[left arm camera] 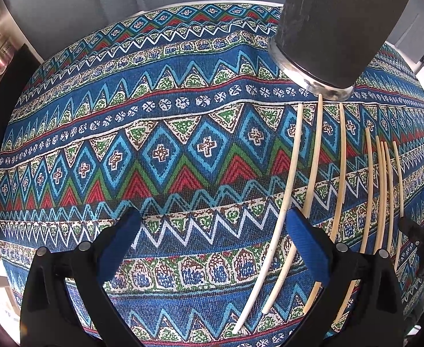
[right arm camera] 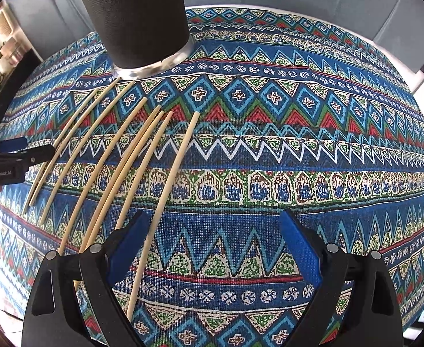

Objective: Organize utensils
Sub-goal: 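Lower the right gripper to the sticks and grasp another stick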

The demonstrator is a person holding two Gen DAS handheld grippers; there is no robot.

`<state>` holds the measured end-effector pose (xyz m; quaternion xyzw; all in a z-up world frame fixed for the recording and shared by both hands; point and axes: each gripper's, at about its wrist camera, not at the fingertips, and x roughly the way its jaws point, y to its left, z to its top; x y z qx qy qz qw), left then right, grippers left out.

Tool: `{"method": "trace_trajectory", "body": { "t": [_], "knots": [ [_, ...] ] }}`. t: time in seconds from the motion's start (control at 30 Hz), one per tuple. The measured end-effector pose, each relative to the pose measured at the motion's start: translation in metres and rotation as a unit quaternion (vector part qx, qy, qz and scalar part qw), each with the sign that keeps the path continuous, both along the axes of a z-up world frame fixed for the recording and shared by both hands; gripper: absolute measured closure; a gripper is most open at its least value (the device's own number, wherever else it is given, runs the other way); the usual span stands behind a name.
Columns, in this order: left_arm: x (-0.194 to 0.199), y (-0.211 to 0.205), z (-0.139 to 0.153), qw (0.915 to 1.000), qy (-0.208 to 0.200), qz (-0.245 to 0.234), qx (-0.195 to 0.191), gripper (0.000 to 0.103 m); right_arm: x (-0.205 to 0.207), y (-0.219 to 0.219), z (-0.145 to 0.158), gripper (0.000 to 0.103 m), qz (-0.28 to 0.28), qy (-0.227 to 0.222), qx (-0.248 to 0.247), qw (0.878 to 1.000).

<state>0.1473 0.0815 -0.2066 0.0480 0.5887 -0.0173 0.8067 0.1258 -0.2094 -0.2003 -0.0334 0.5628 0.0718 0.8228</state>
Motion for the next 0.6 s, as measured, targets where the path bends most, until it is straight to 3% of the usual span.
{"method": "trace_trajectory", "body": {
  "t": [0.2,0.6],
  "knots": [
    [-0.001,-0.002,0.0,1.0,-0.001,-0.002,0.0,0.004,0.002,-0.001,-0.005,0.007,-0.015,0.004,-0.009,1.0],
    [0.0,0.001,0.003,0.9995,0.01,-0.029,-0.001,0.007,0.015,0.002,-0.006,0.008,0.004,0.055,-0.024,0.998]
  ]
}}
